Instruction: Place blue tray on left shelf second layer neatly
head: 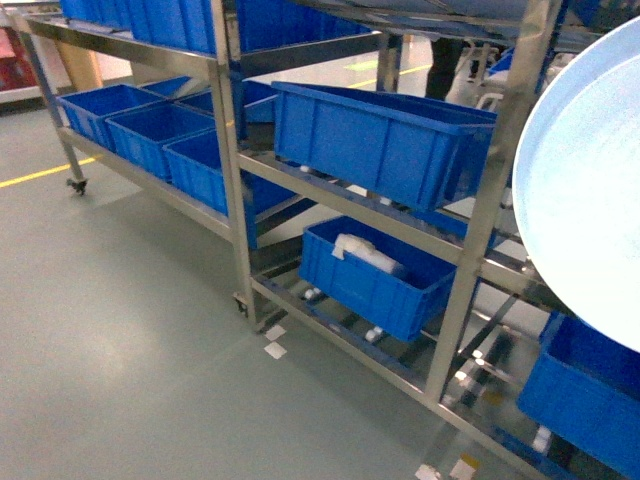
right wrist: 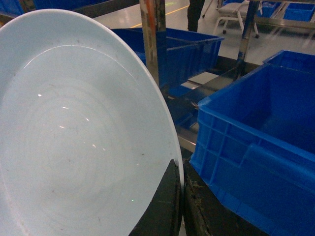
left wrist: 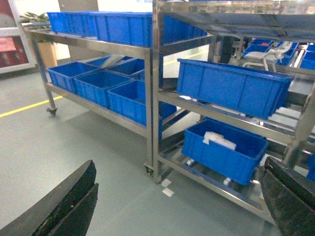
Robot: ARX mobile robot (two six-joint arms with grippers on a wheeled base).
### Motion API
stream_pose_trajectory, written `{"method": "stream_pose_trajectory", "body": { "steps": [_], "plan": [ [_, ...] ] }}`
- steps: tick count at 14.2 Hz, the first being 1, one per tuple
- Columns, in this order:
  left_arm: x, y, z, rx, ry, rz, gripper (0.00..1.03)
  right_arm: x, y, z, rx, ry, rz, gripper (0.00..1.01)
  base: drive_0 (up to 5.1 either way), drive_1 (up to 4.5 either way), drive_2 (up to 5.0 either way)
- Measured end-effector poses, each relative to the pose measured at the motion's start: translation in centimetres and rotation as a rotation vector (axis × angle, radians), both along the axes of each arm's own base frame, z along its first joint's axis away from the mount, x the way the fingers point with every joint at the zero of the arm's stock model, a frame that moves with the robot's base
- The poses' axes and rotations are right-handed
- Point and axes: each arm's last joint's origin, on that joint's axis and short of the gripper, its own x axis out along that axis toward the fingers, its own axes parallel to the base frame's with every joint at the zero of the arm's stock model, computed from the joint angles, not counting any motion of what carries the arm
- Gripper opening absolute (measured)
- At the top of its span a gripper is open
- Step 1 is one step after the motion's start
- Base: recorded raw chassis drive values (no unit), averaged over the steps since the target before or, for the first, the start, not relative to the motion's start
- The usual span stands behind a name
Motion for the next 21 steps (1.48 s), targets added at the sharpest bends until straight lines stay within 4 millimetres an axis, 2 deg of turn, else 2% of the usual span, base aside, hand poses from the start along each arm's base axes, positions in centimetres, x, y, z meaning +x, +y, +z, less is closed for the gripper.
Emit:
{"method": "stream_pose_trajectory", "body": {
  "steps": [3,9,19,21],
  "plan": [
    [0.00,0.01,0.01,0.000,-0.001,0.002,0.98,0.00,0.08,0.03,0.002,-0.003,0.014,0.02,-1.6,-0.75,-2.5],
    [0.00,0.01,0.01,0.000,-0.001,0.003,0.98,-0.04,0.09,0.11,0.002,-0.008,0.015,0.02,-1.8,2.14,-5.6],
    [0.00,0.01,0.01,0.000,-0.001,0.003,0.98,0.00,0.09,0.03,0.002,-0.003,0.015,0.02,-1.6,-1.59,-1.6],
    [0.00,0.00,0.04,0.000,-0.004,0.000,0.98,0.00,0.08,0.03,0.002,-0.003,0.011,0.02,-6.1,2.56,-1.0]
  ]
}}
